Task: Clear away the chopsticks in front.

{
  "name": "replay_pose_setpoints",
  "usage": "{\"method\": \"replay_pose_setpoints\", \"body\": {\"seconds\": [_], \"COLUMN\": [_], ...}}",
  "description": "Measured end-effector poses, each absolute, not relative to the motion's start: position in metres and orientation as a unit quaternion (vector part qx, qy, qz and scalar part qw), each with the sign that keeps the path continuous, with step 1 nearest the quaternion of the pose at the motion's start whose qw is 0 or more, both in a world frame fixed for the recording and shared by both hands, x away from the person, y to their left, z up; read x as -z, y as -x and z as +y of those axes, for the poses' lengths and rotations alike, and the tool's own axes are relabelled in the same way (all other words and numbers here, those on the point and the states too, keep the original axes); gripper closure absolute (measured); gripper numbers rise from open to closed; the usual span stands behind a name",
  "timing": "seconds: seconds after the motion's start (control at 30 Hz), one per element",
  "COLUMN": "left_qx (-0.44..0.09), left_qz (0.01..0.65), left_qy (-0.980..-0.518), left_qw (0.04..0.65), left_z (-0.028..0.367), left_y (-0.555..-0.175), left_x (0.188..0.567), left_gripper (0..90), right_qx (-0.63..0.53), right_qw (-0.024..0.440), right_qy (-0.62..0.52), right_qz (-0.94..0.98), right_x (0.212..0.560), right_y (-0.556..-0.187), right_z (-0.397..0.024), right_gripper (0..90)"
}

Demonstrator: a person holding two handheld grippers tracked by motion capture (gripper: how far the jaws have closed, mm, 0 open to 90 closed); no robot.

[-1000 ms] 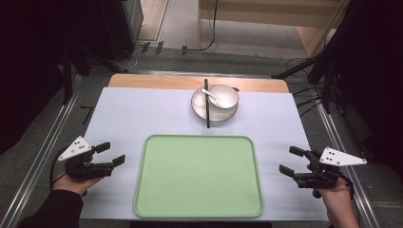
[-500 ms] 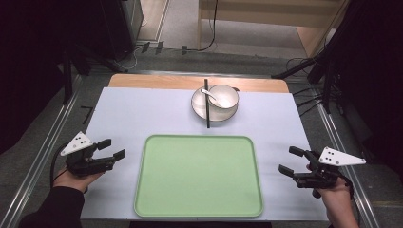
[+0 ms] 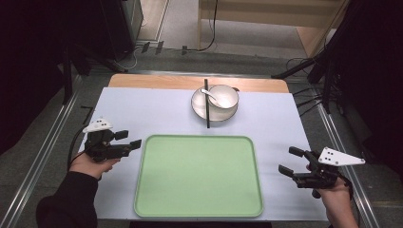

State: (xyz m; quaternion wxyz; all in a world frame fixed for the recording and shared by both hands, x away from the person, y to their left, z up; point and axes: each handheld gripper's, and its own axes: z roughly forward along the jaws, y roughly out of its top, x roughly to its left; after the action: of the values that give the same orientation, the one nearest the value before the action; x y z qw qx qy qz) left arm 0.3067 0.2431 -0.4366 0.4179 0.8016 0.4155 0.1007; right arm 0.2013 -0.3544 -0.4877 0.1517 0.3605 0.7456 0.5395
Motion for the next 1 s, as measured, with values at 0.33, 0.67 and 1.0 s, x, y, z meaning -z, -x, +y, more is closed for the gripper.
{"method": "replay_pose_setpoints", "body": {"seconds": [0.33, 0.67, 1.0], "left_qx": [-0.071, -0.062, -0.055], "left_qz": [0.415, 0.413, 0.428], "left_qy": [-0.818, -0.824, -0.819], "left_qw": [0.392, 0.382, 0.378], "left_z": [0.214, 0.175, 0.141], "left_y": [-0.332, -0.356, -0.381], "left_x": [0.425, 0.413, 0.41], "left_gripper": [30.0, 31.4, 34.4], "right_qx": [-0.539, -0.538, -0.54], "right_qw": [0.151, 0.15, 0.151], "right_qy": [-0.36, -0.36, -0.359], "right_qz": [0.747, 0.747, 0.746], "right_x": [0.488, 0.487, 0.487], "right_y": [-0.201, -0.201, -0.201], "right_z": [-0.354, -0.354, -0.354], "right_gripper": [16.8, 16.8, 16.8]}}
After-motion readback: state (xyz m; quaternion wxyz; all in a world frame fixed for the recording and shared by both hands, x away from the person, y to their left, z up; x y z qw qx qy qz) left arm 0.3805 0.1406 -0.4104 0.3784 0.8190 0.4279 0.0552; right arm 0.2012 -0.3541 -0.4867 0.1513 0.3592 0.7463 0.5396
